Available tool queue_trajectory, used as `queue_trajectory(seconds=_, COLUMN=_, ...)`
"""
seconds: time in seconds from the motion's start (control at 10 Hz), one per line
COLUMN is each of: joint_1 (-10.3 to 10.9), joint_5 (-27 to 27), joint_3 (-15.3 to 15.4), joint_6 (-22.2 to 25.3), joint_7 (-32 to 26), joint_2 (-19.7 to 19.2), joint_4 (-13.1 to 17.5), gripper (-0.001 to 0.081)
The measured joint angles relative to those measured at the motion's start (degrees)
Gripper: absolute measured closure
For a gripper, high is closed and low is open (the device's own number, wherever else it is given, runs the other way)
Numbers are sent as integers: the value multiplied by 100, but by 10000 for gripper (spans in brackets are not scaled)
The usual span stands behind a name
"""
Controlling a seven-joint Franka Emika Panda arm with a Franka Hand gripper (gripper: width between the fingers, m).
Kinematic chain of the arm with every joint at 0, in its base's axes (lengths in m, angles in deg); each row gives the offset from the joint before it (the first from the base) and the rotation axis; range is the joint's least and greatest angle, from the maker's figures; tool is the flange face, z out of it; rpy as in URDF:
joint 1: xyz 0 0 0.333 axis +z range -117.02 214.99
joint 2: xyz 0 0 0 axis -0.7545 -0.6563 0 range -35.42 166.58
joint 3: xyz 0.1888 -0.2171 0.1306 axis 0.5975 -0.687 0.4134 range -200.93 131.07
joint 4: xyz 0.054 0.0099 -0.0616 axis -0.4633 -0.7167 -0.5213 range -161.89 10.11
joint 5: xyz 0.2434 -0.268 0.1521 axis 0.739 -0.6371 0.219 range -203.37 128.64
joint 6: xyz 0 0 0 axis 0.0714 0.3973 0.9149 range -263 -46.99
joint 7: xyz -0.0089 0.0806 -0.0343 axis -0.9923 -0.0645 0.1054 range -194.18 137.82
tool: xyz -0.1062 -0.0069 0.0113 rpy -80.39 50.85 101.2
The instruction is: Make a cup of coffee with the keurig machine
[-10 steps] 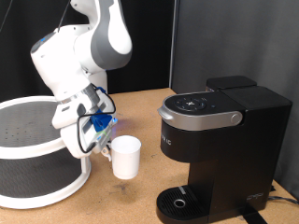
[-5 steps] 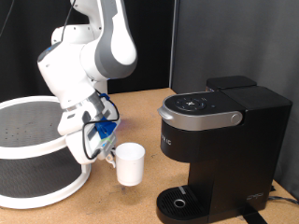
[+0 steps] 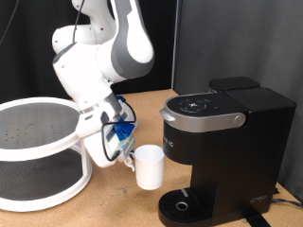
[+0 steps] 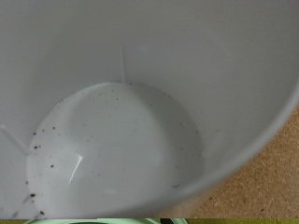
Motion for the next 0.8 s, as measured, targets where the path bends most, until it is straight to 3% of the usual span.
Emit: queue_trajectory(seconds=0.8, joint_1=119, joint_5=552, joint_3=579, joint_6=-250, joint_7=48, joint_2=-563, joint_4=512, gripper=743)
